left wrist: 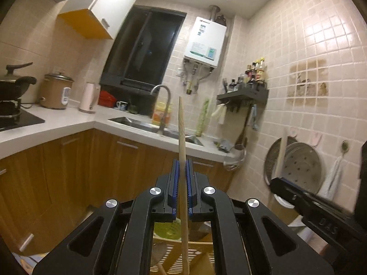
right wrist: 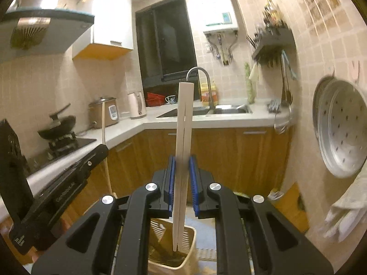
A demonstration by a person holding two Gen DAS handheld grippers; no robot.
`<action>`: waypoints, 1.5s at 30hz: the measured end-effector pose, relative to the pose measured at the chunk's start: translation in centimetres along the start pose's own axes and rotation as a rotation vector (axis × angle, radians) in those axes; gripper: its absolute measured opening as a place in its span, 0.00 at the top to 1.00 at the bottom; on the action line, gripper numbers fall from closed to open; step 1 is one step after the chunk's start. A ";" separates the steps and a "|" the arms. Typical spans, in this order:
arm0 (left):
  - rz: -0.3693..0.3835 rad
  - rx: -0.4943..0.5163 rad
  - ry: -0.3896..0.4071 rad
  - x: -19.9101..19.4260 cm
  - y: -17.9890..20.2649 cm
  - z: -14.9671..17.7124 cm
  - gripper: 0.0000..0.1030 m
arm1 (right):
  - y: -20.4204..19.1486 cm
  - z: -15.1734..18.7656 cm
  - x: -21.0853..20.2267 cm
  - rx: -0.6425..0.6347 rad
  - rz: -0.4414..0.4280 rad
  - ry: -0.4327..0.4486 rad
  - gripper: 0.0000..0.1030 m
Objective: Organize utensils
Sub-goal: 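Lift both chopsticks with both tools and carry them above the beige holder, then open both tools over the holder to drop the chopsticks in, then grasp a clear spoon with the left tool while the right tool lowers toward a metal utensil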
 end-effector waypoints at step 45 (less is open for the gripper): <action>0.097 -0.152 -0.982 -16.3 -7.2 13.5 0.72 | -3.8 13.2 -14.1 0.016 -0.196 -0.608 0.54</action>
Point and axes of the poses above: each gripper's, at about its wrist camera, not at the fingertips, and x roughly the way its jaws point, y to its right, z to its underside, the point moved 1 cm from there along x, roughly the way its jaws point, and after that the axes turned 4 degrees about -x, right-handed, at the moved point
